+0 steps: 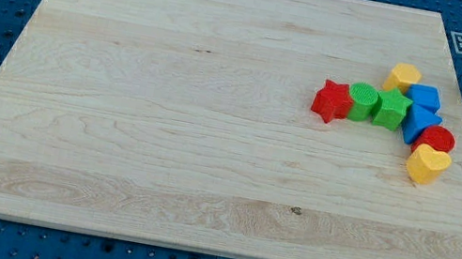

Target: Push yellow hexagon slightly right

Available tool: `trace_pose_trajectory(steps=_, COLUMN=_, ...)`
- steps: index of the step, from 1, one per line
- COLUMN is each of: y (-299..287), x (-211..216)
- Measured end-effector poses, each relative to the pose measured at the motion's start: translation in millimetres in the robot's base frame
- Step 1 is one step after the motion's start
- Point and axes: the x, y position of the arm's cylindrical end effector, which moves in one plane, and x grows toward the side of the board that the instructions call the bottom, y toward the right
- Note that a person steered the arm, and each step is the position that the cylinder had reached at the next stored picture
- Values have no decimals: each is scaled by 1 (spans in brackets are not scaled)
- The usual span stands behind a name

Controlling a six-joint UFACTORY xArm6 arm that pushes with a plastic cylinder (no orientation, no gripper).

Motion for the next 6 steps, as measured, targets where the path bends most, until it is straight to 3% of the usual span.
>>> trace_pose_trajectory(steps=2, y=-151, x=-14)
trace_pose_trajectory(steps=3, y=-203, x=1)
trace_pose_trajectory(steps=4, y=-204, x=26)
trace_pose_trajectory(steps=6, y=-155, x=26)
